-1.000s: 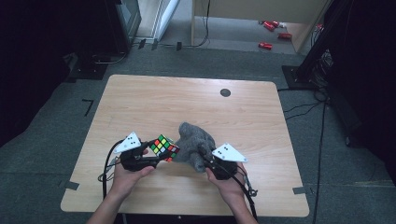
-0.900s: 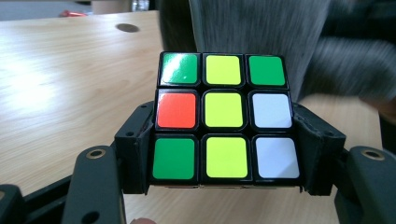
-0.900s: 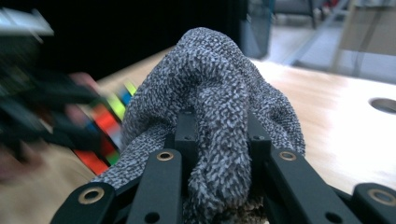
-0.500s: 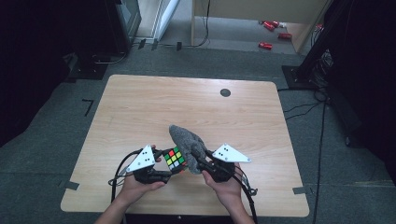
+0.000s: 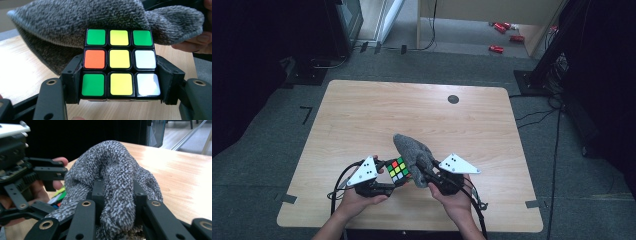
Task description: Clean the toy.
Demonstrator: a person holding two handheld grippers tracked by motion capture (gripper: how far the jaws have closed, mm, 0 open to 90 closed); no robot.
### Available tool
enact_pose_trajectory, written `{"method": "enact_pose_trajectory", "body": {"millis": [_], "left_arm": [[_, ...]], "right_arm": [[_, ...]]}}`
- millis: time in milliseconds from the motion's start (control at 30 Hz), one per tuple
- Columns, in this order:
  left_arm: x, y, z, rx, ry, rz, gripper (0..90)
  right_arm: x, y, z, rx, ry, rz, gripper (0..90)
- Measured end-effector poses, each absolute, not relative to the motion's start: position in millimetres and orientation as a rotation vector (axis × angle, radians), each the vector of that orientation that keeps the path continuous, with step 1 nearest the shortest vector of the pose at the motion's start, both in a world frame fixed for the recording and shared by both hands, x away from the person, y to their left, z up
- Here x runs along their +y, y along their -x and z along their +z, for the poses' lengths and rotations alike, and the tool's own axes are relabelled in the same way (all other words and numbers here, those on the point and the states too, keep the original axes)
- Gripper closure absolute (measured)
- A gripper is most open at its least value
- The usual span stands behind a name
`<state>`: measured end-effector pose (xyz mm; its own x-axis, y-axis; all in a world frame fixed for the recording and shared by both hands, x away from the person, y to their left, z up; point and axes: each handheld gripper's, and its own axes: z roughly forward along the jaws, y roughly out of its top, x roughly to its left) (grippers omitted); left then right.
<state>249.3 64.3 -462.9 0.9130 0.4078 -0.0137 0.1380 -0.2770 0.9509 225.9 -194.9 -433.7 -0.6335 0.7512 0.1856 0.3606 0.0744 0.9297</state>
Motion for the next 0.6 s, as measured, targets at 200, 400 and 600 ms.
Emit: {"method": "enact_pose_trajectory", "body": {"millis": [200, 400, 600], "left_arm": [[66, -252, -462, 0.469, -1.875, 0.315, 34.8], [49, -251, -465, 0.543, -2.015, 0.423, 34.8], [38, -248, -465, 0.572, -2.099, 0.478, 34.8]], "right_arm": [[-199, -231, -445, 2.025, -1.179, 1.523, 72.2], [-188, -220, -430, 1.989, -1.041, 1.448, 70.7], [-159, -208, -437, 2.044, -0.861, 1.263, 70.9]]}}
